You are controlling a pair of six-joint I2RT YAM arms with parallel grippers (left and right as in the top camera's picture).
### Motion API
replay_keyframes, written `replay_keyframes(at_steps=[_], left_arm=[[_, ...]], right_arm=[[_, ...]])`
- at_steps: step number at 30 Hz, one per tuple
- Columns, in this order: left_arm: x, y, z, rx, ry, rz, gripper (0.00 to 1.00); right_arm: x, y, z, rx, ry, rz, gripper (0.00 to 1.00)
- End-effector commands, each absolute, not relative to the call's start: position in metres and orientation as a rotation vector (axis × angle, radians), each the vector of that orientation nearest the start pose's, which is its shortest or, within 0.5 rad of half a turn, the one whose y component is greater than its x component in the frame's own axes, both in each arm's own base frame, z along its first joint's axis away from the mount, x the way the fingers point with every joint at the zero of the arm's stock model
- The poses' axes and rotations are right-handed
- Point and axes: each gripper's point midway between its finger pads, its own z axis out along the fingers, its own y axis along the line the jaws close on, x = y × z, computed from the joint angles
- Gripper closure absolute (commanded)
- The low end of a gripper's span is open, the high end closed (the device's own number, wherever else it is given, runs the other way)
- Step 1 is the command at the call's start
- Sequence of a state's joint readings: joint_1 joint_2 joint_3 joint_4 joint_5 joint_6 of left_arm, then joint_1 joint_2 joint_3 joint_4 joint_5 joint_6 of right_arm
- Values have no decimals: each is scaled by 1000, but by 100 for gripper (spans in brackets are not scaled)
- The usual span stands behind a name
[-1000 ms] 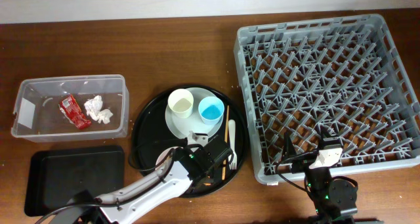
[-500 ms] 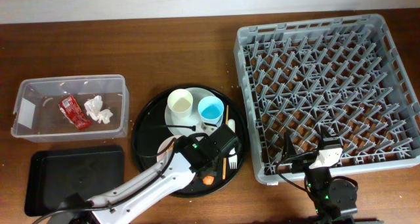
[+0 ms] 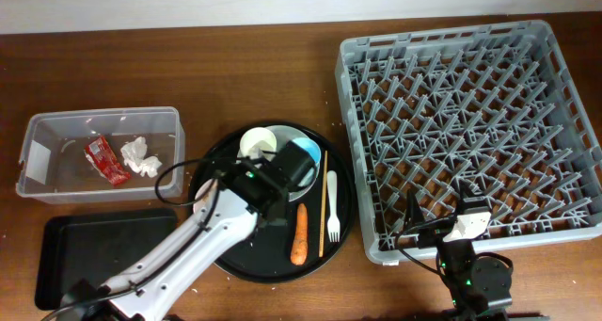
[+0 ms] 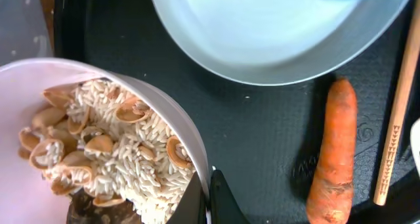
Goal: Sort waste into correct bins and load items into the dishwasher rack
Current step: 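Lift the pink bowl and carry it left toward the black tray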
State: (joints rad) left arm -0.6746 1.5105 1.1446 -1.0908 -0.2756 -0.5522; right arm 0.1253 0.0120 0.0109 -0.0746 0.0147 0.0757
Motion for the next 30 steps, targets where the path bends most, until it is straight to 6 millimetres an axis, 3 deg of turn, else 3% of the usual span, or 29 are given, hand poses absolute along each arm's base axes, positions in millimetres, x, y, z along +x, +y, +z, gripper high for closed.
replay_keyframes(at_steps=[1, 10, 19, 27, 30], left_arm=[[259, -128, 134, 89, 2844, 99, 100], [250, -33, 192, -328, 2694, 63, 100], [245, 42, 190, -638, 2664, 172, 100], [246, 89, 191, -872, 2567, 20, 100], [245, 100, 181, -941, 2534, -54, 100]], right_arm=[[244, 29, 155, -27, 1653, 144, 1], [244, 29, 155, -27, 1653, 144, 1], [244, 29, 155, -27, 1653, 144, 1], [244, 29, 155, -27, 1653, 144, 1], [244, 29, 155, -27, 1653, 144, 1]])
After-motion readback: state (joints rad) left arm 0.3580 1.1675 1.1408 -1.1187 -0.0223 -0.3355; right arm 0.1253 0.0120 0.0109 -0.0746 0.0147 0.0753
